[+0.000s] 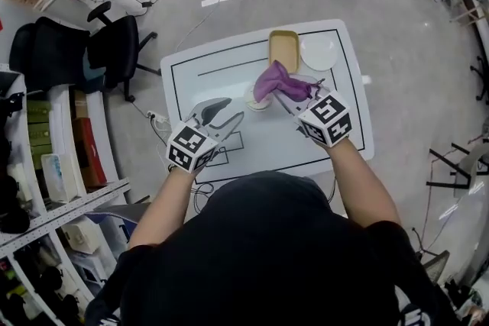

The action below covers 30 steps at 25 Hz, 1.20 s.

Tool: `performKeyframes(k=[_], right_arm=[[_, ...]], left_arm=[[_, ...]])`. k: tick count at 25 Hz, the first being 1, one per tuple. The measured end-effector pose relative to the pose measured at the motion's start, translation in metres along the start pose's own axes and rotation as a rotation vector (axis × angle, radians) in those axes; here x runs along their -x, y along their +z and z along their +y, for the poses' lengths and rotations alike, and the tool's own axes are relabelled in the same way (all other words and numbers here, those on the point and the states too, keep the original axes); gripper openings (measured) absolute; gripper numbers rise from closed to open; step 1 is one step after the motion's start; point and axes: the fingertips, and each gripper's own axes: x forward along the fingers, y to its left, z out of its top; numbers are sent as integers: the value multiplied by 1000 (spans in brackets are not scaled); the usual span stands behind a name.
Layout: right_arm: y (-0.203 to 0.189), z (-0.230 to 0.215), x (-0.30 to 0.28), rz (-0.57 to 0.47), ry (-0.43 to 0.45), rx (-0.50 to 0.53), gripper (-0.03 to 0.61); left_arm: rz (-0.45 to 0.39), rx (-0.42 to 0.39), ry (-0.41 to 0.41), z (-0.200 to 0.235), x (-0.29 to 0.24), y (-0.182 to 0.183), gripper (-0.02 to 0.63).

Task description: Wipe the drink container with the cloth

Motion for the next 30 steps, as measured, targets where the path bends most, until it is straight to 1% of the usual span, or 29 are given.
performKeyframes(k=[5,9,15,20,23,27,30], right_arm=[[-5,7,-26,16,66,7,77],[-10,15,-44,38,116,13,77],[-19,20,-61,65,161,12,77],[-32,30,-68,112,213,6,77],[-46,37,-75,175,237,13,77],[-68,37,-82,288,210,88,77],[-72,34,-82,310,193,102,77]], left_arm=[[33,-9,-2,8,-32,-16,249],[63,10,-19,10,-54,-30,302],[103,-30,-17,11,-80,-45,354],[134,-73,-8,11,-97,-52,367],[151,-86,4,14,-101,-59,367],[151,-91,23,14,-105,-62,377],[155,-95,31,15,-107,-62,383]])
